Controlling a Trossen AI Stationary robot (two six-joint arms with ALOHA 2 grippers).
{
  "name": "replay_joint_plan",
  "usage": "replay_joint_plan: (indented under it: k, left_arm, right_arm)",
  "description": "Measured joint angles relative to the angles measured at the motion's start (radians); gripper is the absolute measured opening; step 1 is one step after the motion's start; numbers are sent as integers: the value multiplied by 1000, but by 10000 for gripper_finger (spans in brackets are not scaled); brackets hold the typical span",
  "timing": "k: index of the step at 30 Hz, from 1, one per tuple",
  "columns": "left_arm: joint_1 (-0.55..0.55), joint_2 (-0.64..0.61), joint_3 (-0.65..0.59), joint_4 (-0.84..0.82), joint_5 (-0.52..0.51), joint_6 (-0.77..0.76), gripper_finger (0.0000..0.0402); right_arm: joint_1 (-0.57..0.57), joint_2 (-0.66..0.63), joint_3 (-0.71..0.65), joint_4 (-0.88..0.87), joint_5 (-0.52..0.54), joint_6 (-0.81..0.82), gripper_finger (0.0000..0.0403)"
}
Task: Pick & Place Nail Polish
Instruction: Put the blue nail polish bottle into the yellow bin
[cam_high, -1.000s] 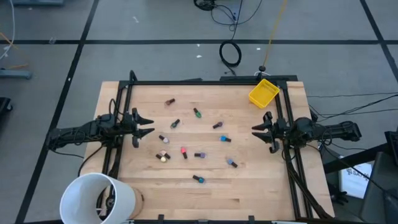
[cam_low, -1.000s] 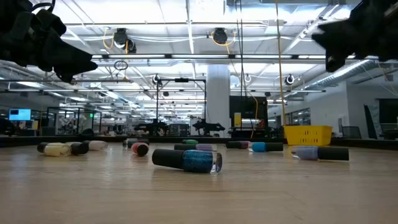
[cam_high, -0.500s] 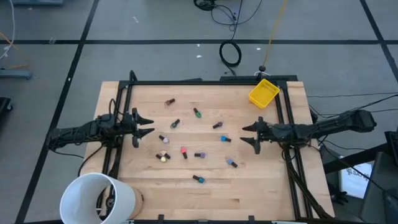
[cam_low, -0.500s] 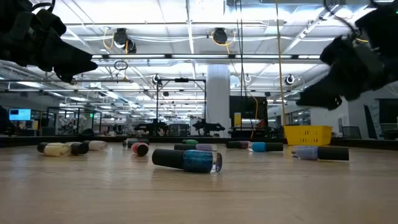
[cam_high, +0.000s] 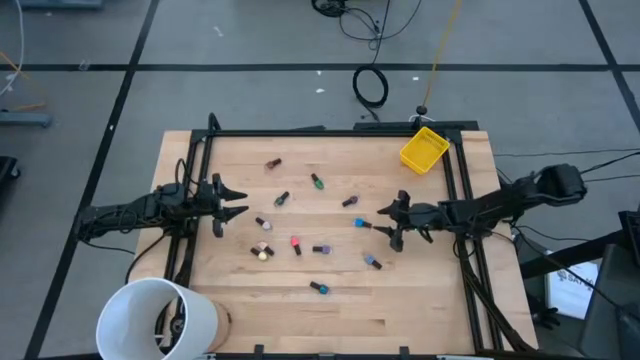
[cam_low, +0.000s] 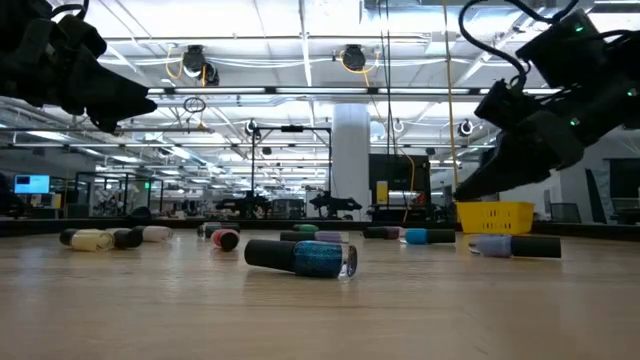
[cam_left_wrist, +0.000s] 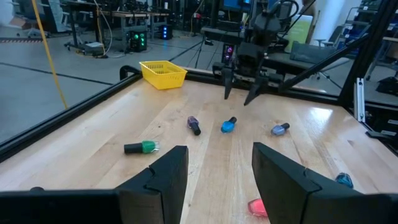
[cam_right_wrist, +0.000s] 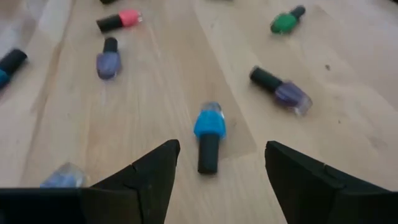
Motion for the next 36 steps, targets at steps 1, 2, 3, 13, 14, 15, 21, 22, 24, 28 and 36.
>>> replay_joint_plan:
  k: [1,2,3,13,14,15,21,22,24,28,36]
  left_arm:
    - [0,0,0,0,0,0,177]
    - [0,0,0,0,0,1,177]
    - [0,0,0,0,0,0,177]
    - [0,0,0,3,-1,1,177]
    - [0,0,0,3,-1,0,177]
    - [0,0,0,3,-1,1,177]
    - [0,0,0,3,-1,1,177]
    - [0,0,0,3,-1,1,177]
    - [0,0,0,3,-2,1,177]
    - [0,0,0,4,-2,1,177]
    - [0,0,0,3,-2,1,177]
  right_arm:
    - [0,23,8,10,0,-6,232]
    - [0,46,13,18,0,-8,231]
    - [0,68,16,27,-1,-11,230]
    - [0,259,67,96,-5,-16,228]
    - [0,275,72,104,-8,-16,228]
    - [0,289,73,107,-15,-16,228]
    - [0,340,82,110,-27,-19,224]
    - [0,346,82,112,-27,-19,221]
    - [0,347,82,111,-27,-19,211]
    - [0,347,82,109,-29,-19,181]
    - [0,347,82,107,-30,-19,110]
